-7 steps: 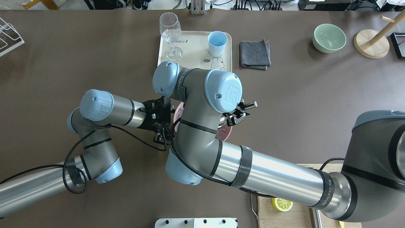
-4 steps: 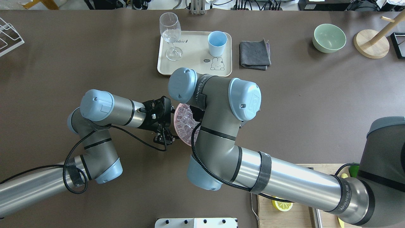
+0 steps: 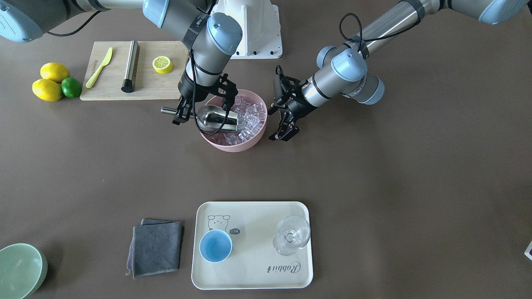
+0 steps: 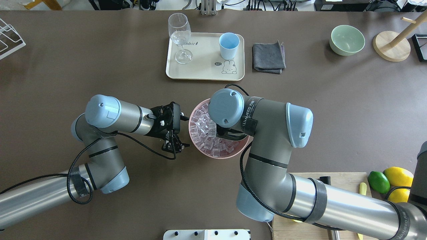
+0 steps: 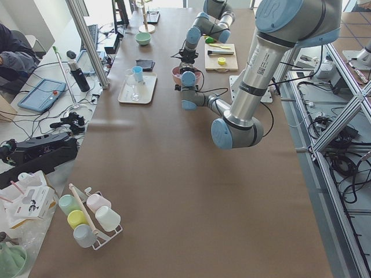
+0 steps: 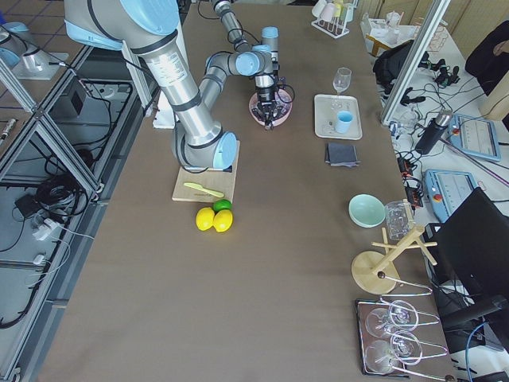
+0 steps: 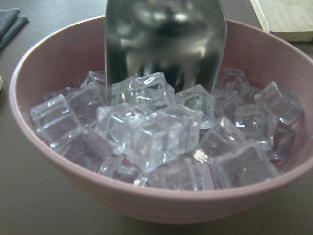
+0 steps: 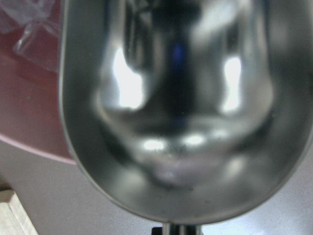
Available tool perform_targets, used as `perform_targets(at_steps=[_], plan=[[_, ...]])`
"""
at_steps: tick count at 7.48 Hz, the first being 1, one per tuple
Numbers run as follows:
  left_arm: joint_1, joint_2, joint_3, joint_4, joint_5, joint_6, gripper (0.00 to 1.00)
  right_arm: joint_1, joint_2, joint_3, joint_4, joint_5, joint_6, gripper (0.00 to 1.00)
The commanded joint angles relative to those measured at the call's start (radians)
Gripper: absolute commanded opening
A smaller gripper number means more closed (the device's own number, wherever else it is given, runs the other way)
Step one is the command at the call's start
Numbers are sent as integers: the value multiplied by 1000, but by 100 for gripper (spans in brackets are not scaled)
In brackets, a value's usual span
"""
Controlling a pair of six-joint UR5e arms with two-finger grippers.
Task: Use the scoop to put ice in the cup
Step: 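Drag the scoop through the ice cubes to fill it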
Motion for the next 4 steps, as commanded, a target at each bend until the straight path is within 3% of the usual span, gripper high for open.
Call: perform_targets(at_steps=[1, 4], plan=[[0, 0, 3, 4, 0, 0, 98, -11, -63, 68, 106, 2, 58, 0], [2, 0, 3, 5, 2, 0, 98, -15, -95, 71, 295, 3, 172, 0]])
